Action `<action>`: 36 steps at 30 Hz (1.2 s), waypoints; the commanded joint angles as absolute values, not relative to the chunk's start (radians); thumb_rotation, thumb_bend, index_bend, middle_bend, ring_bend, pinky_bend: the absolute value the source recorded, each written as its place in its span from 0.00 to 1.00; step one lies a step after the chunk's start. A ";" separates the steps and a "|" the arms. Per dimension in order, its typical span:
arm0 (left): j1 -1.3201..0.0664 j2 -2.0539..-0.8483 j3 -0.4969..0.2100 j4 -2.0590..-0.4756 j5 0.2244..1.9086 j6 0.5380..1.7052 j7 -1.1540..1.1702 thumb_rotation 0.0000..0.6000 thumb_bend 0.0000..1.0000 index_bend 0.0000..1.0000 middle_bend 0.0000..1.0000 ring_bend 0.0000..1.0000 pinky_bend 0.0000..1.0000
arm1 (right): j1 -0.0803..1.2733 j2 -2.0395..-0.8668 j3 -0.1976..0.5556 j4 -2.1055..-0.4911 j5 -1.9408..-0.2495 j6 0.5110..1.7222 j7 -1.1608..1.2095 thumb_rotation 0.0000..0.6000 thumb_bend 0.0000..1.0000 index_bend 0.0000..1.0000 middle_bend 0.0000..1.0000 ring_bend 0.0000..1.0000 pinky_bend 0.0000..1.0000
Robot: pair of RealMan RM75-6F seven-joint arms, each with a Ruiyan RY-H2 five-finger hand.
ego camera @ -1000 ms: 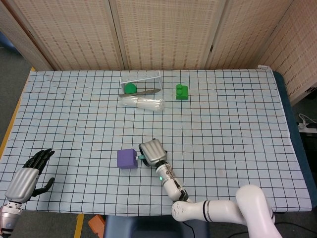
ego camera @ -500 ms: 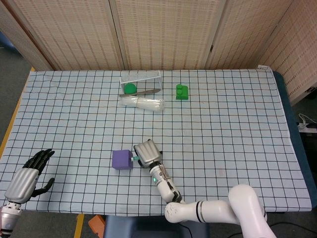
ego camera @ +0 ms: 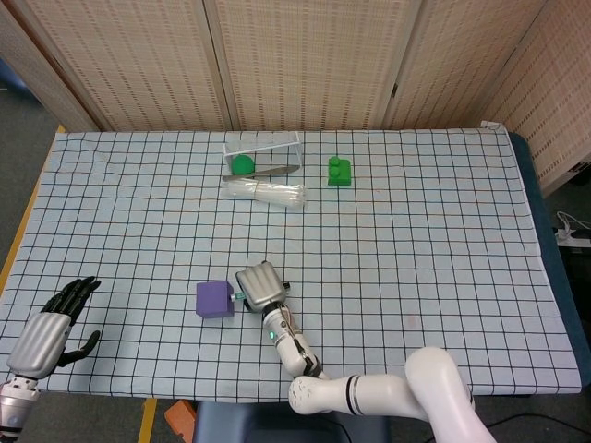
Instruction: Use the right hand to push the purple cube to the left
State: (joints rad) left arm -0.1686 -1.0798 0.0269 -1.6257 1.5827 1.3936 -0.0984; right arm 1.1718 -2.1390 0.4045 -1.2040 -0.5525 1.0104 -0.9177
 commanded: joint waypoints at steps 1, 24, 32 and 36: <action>-0.169 -1.080 0.027 -1.625 1.583 1.393 -0.099 1.00 0.41 0.00 0.00 0.00 0.18 | 1.186 -2.154 0.422 -1.183 -0.545 1.000 -0.909 1.00 0.43 0.98 0.79 0.57 0.39; -0.169 -1.085 0.030 -1.625 1.587 1.392 -0.081 1.00 0.41 0.00 0.00 0.00 0.18 | 1.129 -2.032 0.365 -1.351 -0.593 1.127 -0.971 1.00 0.43 0.97 0.79 0.57 0.39; -0.170 -1.096 0.031 -1.631 1.589 1.389 -0.048 1.00 0.41 0.00 0.00 0.00 0.18 | 0.946 -1.778 0.201 -1.660 -0.662 1.271 -0.966 1.00 0.43 0.96 0.79 0.57 0.39; -0.173 -1.103 0.031 -1.633 1.587 1.382 -0.031 1.00 0.41 0.00 0.00 0.00 0.18 | 0.860 -1.684 0.102 -1.723 -0.727 1.314 -0.921 1.00 0.43 0.96 0.79 0.57 0.39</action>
